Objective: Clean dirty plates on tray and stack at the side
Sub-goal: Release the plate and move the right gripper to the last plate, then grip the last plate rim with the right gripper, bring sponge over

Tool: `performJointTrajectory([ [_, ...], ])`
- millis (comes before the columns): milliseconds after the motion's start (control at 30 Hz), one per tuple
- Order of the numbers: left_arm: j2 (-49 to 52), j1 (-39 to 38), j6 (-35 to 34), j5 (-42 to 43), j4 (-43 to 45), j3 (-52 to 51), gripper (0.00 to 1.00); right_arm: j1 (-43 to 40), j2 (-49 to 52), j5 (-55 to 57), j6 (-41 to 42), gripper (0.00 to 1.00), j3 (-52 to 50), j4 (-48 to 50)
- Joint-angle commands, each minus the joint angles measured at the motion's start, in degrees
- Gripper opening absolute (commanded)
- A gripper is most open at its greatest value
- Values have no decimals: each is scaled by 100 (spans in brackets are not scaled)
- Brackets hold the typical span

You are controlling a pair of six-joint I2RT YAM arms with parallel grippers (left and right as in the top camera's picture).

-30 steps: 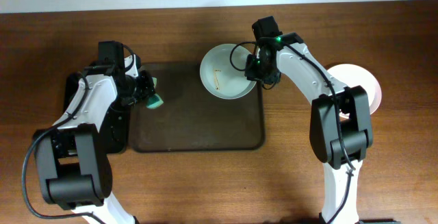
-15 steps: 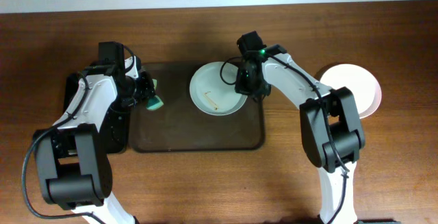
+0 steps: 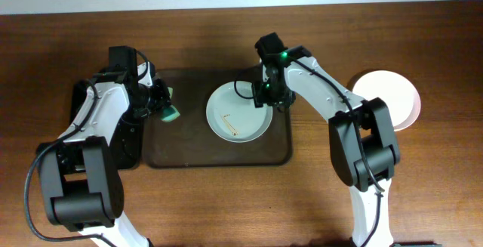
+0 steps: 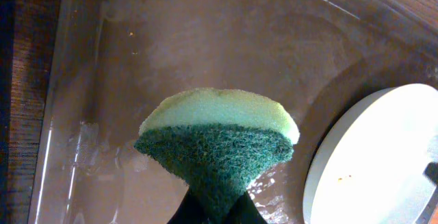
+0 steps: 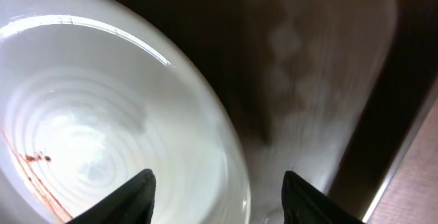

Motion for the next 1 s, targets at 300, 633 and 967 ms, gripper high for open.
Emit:
performJointTrajectory([
  [300,4,-7,-50,-111,20,72,0,-66,299,-380,-212,27,90,164],
  [633,2,-234,1281,-103,15,273,0,216,431,-450,1753,4,90,-221],
  [967,118,-1735,837,-1731,330,345,1,769,431,-354,1985,4,90,-39],
])
